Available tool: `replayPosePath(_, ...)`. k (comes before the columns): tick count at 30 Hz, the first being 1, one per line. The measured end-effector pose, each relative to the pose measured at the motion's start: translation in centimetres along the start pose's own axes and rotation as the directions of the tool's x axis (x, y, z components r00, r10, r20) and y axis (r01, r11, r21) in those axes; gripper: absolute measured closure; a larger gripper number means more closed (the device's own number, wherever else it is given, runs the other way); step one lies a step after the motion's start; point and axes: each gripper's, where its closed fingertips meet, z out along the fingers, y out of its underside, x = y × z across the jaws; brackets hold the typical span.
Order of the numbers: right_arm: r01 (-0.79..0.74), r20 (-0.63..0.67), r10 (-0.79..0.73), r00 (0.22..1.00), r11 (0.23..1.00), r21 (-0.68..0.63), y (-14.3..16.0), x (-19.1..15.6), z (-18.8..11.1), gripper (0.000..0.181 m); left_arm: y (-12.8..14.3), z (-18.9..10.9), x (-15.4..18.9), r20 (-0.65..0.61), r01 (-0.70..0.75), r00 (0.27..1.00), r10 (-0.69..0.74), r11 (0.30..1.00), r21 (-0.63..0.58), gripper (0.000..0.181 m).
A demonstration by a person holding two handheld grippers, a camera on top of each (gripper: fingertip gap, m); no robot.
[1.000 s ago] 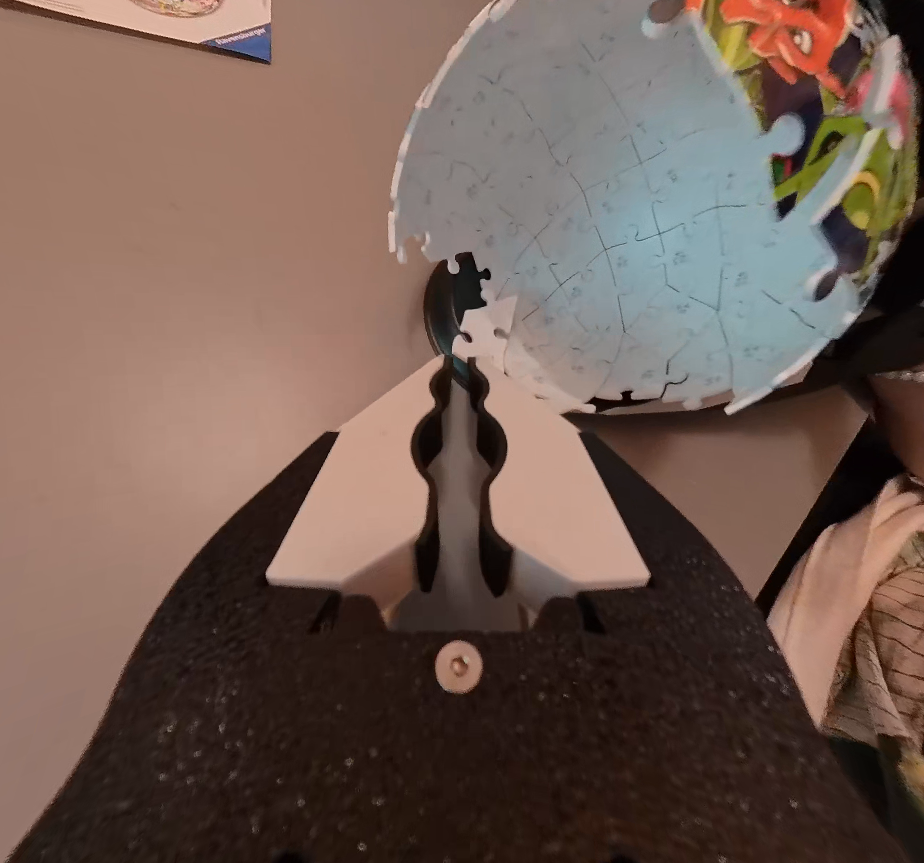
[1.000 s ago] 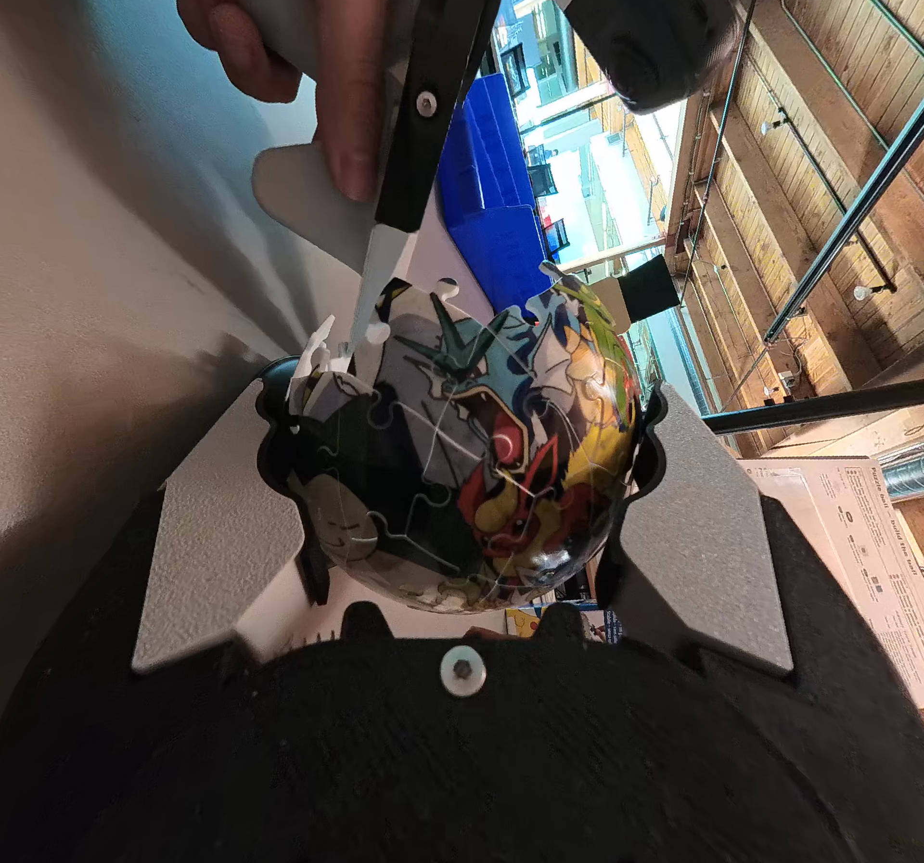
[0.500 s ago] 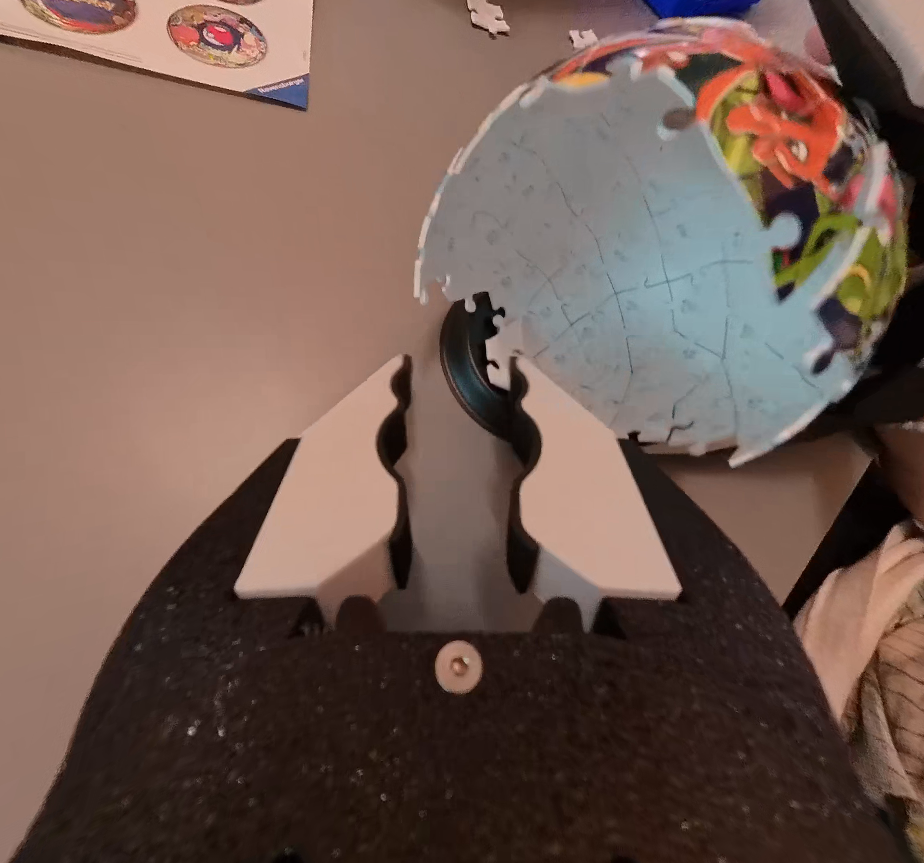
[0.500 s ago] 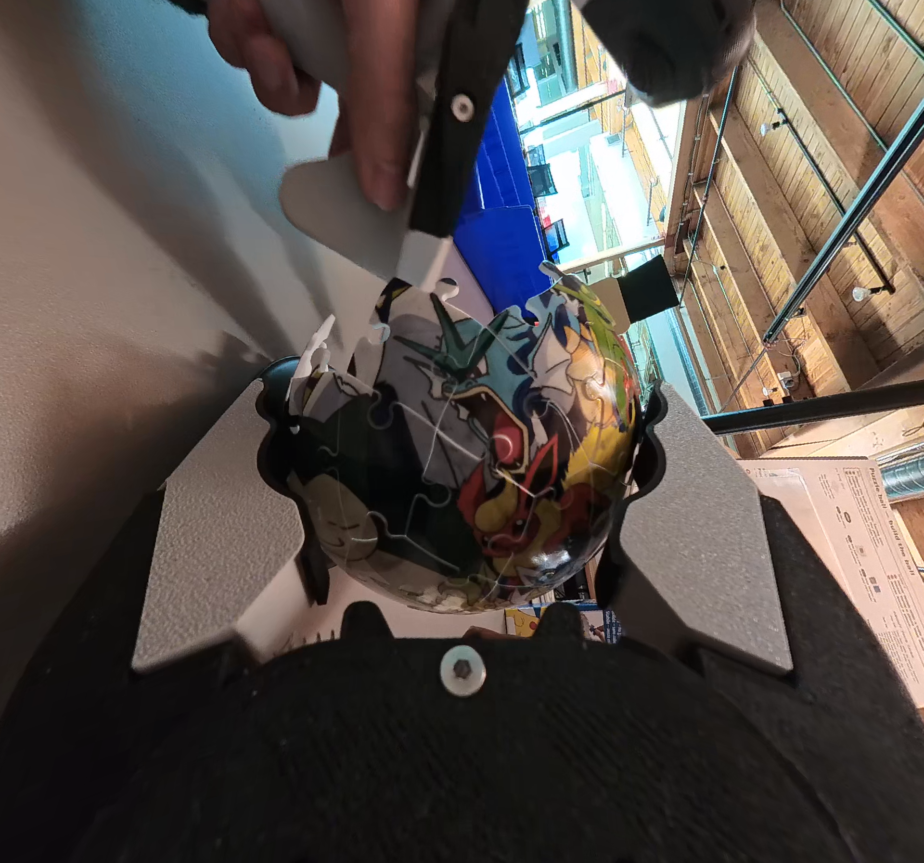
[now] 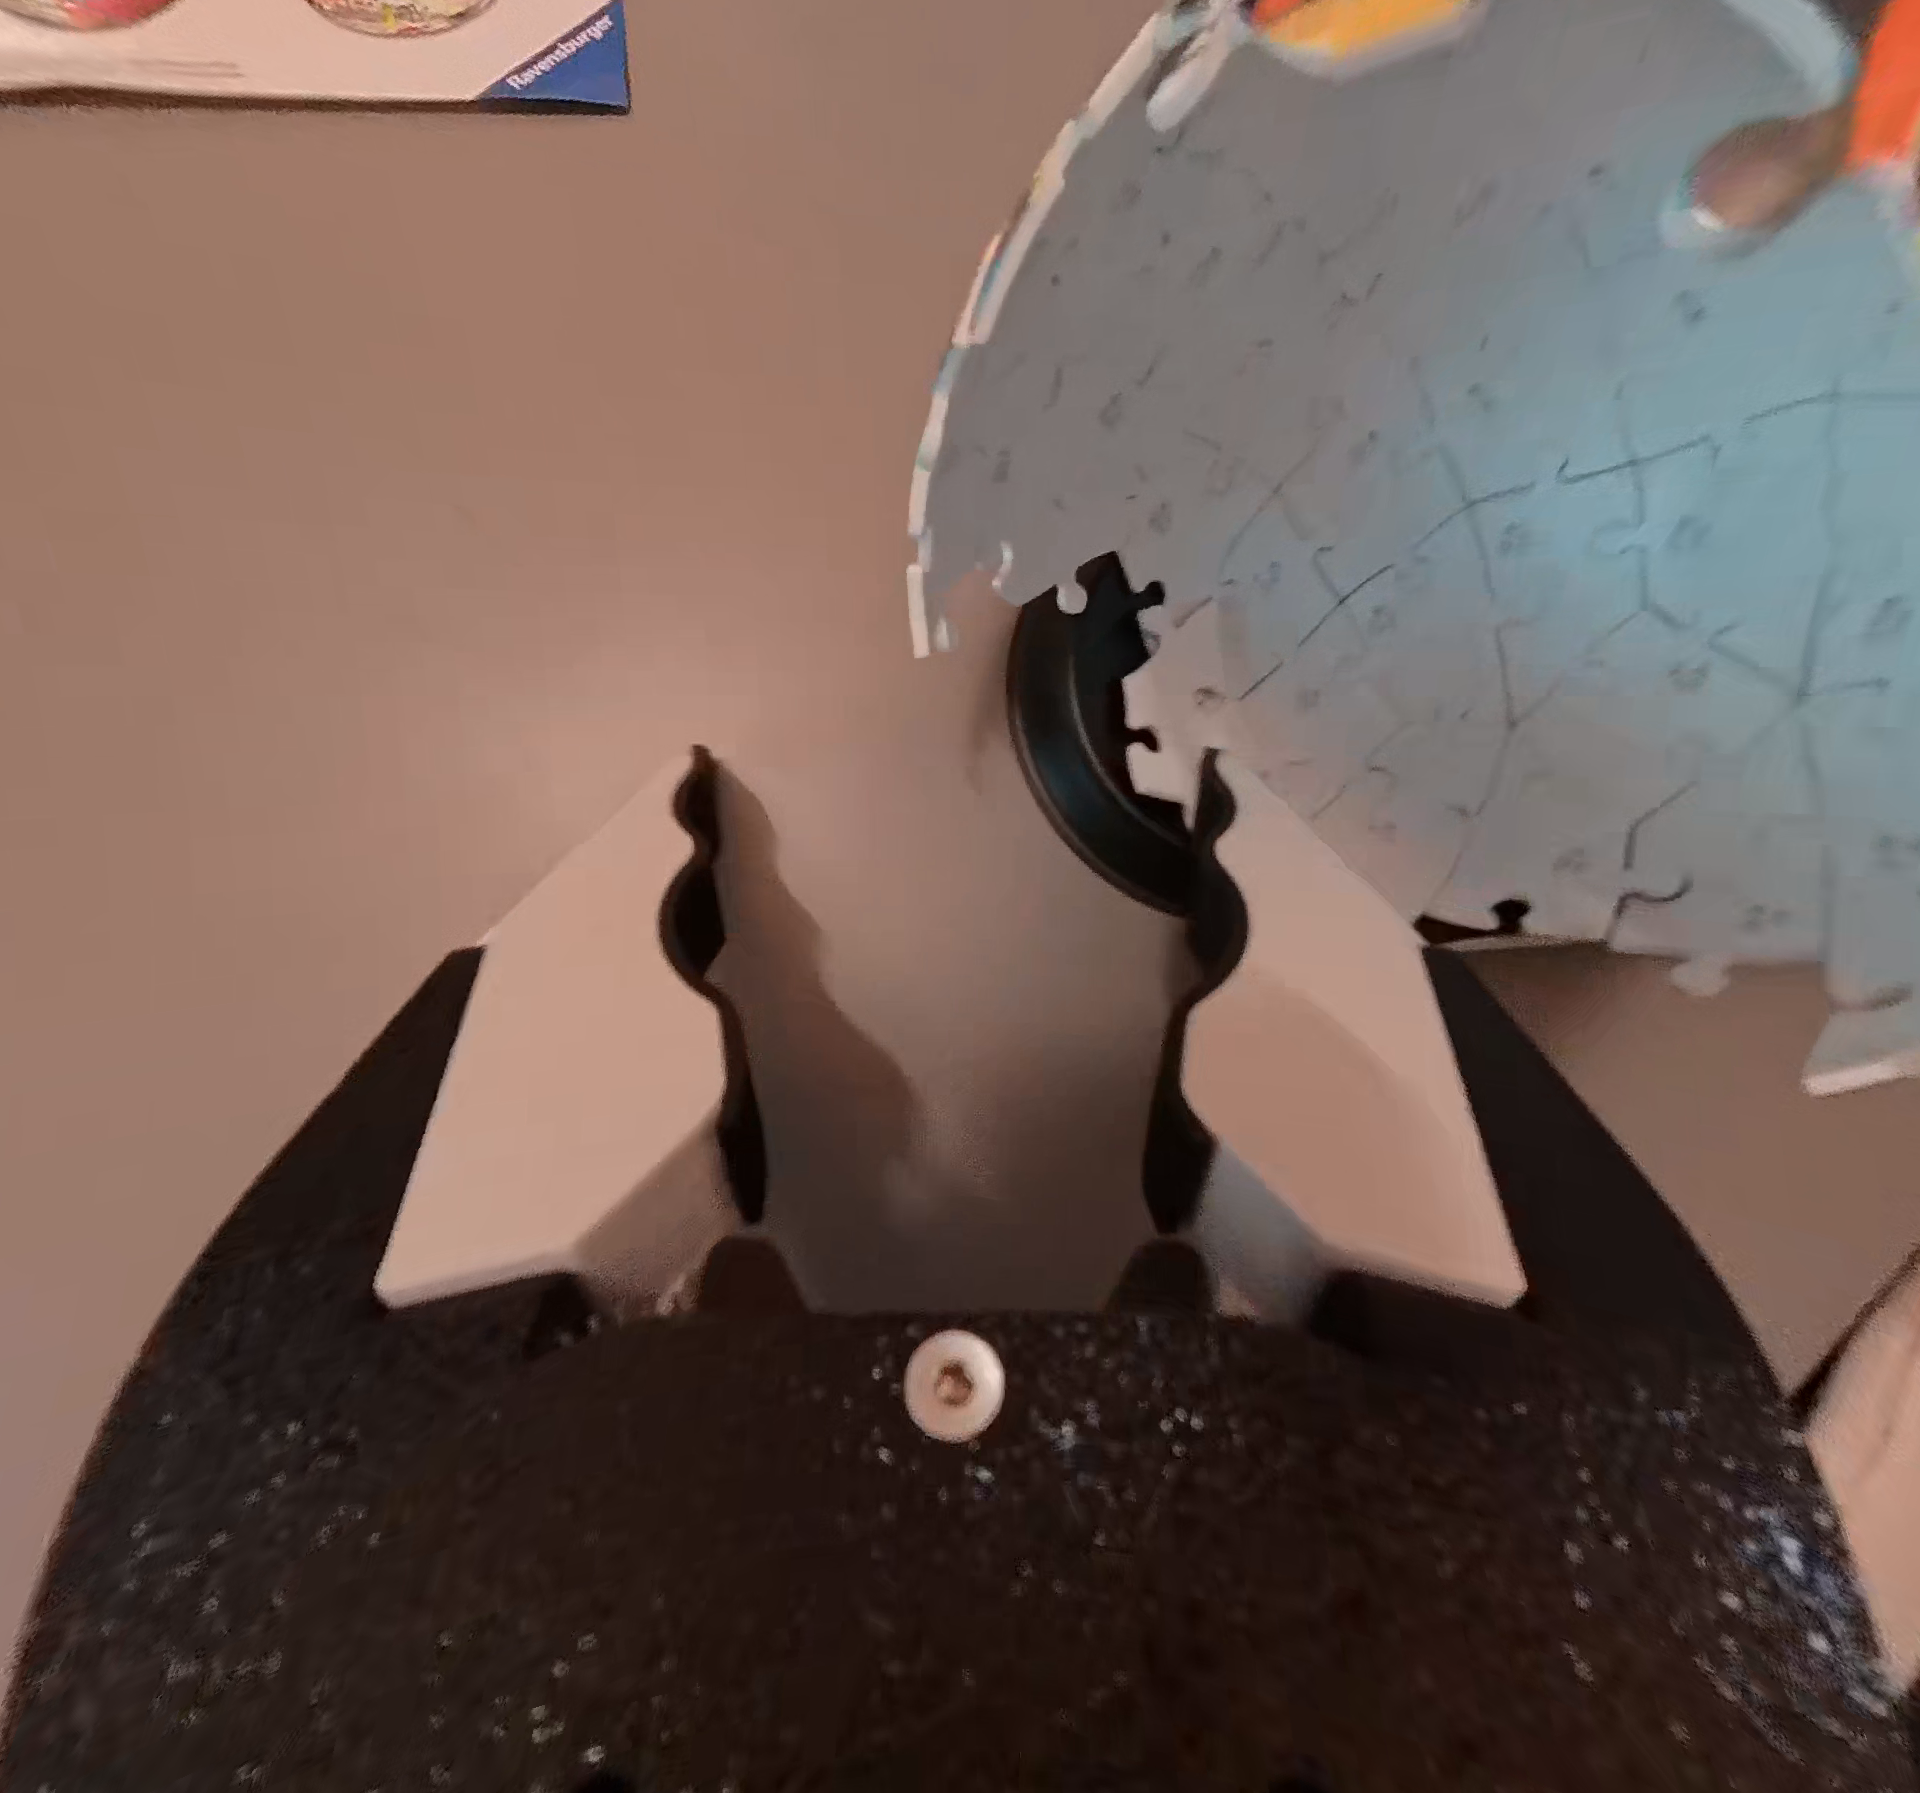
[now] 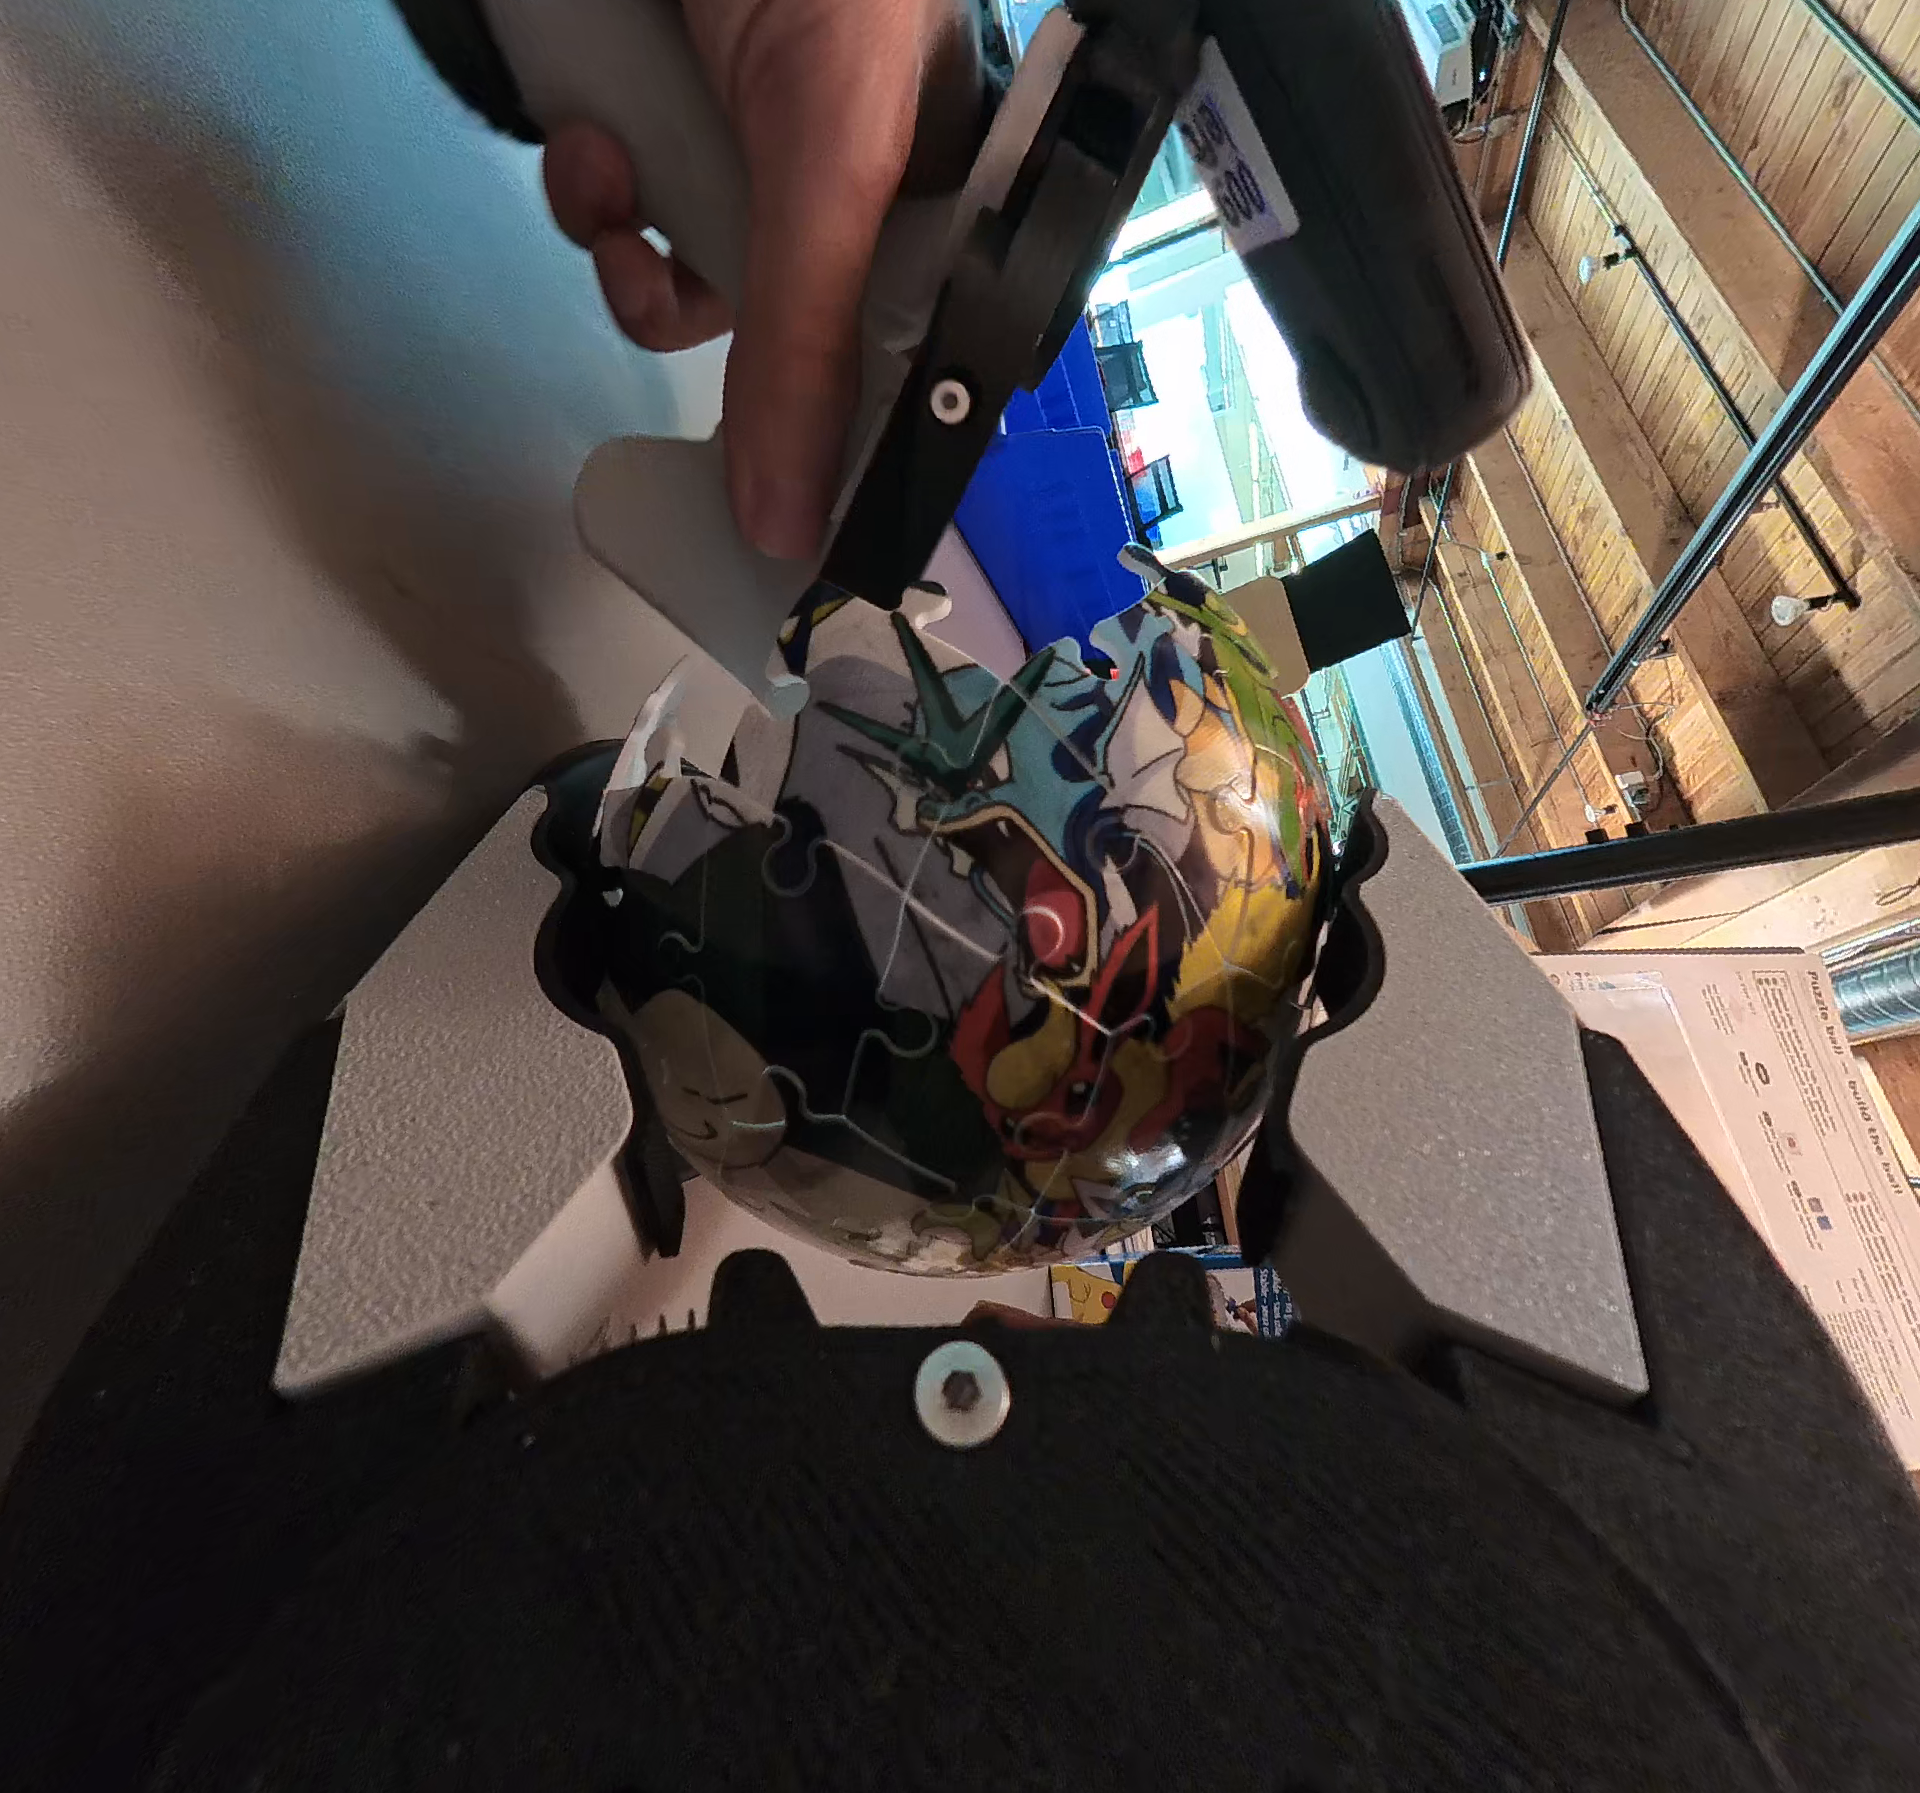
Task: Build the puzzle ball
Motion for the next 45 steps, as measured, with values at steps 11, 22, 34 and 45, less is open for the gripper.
replayPosePath(11, -0.002, -0.001, 0.002, 1.000, 1.000, 0.000, 0.0, 0.0, -0.1, 0.041, -0.9, 0.4, -1.1, -0.003, -0.156, 0.988, 0.156, 0.987, -0.045, 0.077)
replayPosePath(22, -0.004, -0.003, 0.004, 1.000, 1.000, 0.001, -0.1, 0.0, -0.2, 0.040, -0.8, -0.8, -2.0, 0.080, -0.150, 0.985, 0.156, 0.986, -0.068, 0.074)
replayPosePath(34, -0.005, -0.003, 0.005, 1.000, 1.000, 0.000, -0.1, -0.1, -0.2, 0.040, -1.5, -0.3, -1.6, -0.016, -0.287, 0.958, 0.287, 0.956, -0.066, 0.078)
replayPosePath(45, -0.008, -0.004, 0.008, 1.000, 1.000, 0.003, -0.1, -0.1, -0.2, 0.040, -1.9, -1.3, -0.9, -0.082, -0.269, 0.960, 0.268, 0.963, 0.001, 0.095)
